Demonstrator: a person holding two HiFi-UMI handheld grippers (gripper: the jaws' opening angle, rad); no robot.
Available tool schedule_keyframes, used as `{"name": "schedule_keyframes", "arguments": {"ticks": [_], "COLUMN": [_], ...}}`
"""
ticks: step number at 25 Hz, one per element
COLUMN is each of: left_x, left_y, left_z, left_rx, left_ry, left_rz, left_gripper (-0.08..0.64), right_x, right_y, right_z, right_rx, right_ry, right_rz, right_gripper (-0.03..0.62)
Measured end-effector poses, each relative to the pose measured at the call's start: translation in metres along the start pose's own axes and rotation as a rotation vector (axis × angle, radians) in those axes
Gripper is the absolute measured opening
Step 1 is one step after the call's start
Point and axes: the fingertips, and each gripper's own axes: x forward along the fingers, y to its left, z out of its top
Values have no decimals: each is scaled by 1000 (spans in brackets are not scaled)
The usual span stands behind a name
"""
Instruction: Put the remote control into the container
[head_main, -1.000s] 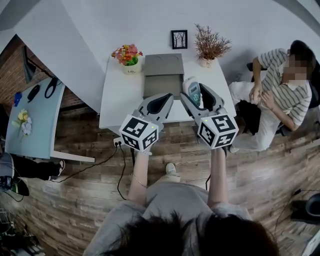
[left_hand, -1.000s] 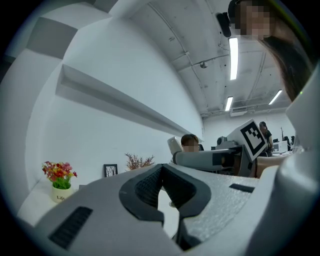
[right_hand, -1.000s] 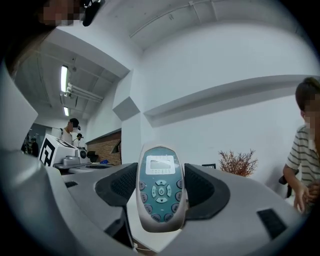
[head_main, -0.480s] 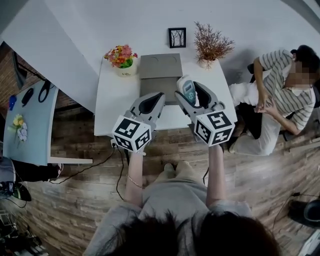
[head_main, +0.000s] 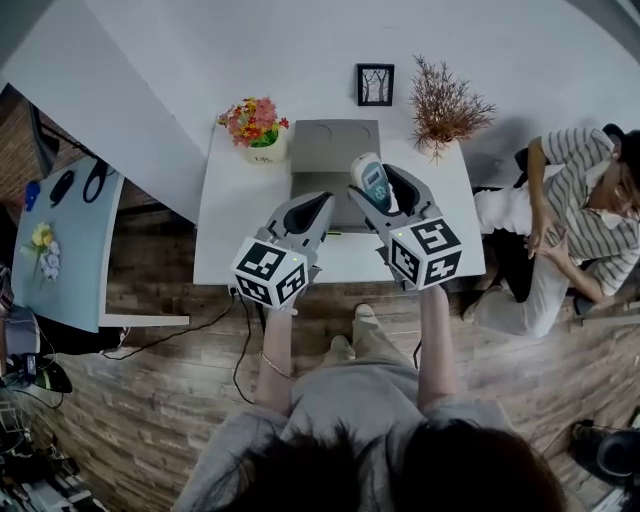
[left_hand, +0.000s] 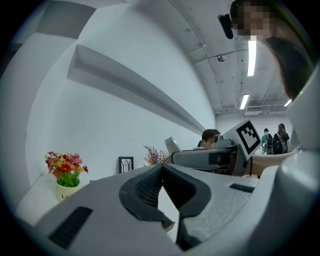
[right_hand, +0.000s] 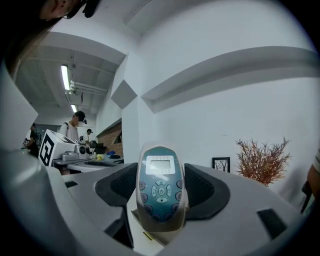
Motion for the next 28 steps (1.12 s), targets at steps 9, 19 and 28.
{"name": "schedule_keyframes", "arguments": {"ticks": [9,19,28], "left_x": [26,38,49], "left_y": [41,67,85], "left_z": [-20,-59,-94], "left_rx": [-49,-126,-192], "left_ry": [33,108,215], "left_rz": [61,134,128], "left_gripper": [3,3,3], "right_x": [52,90,113], "right_y": [-19,-27,-33], "right_z": [-26,-83,-134], "right_rx": [-18,-3,4], "right_ry": [107,284,454], "right_rz": [106,215,247], "right_gripper": [287,287,287]}}
